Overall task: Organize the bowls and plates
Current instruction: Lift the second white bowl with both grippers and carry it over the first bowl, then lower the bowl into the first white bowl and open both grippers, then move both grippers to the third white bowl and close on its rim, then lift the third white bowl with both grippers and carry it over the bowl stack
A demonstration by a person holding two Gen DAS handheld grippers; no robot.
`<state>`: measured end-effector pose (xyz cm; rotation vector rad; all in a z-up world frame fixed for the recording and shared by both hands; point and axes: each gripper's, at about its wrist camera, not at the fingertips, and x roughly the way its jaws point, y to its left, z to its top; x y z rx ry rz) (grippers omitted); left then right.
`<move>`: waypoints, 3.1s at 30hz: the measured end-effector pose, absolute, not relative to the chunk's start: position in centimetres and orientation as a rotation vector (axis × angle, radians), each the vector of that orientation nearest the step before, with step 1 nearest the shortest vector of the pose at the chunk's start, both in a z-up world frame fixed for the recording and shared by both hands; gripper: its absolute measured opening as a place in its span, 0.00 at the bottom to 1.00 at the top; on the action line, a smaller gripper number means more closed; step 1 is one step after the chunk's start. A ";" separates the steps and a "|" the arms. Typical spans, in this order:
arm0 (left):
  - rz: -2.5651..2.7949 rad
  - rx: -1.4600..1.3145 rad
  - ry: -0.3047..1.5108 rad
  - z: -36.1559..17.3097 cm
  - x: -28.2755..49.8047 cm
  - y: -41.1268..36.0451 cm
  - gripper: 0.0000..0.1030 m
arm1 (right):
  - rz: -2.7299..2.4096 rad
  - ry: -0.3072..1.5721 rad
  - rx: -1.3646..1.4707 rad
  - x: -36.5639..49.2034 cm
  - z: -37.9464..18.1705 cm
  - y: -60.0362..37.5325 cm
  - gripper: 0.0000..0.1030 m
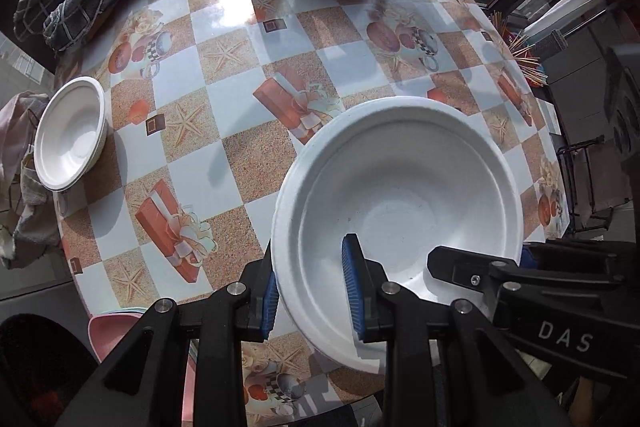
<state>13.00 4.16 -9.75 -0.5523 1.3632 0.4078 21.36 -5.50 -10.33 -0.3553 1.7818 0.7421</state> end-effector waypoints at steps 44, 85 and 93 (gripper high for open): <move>0.537 -0.768 1.214 -6.5 2.2 8.8 0.66 | 0.818 1.761 -0.343 19.5 -7.8 -0.9 0.88; 1.034 -0.864 1.291 -18.6 -2.7 34.2 0.67 | 1.049 1.700 -0.618 12.2 -20.0 26.6 0.88; 0.992 -0.859 1.296 -19.2 -2.1 34.3 0.54 | 1.098 1.632 -0.664 11.1 -19.8 27.7 0.66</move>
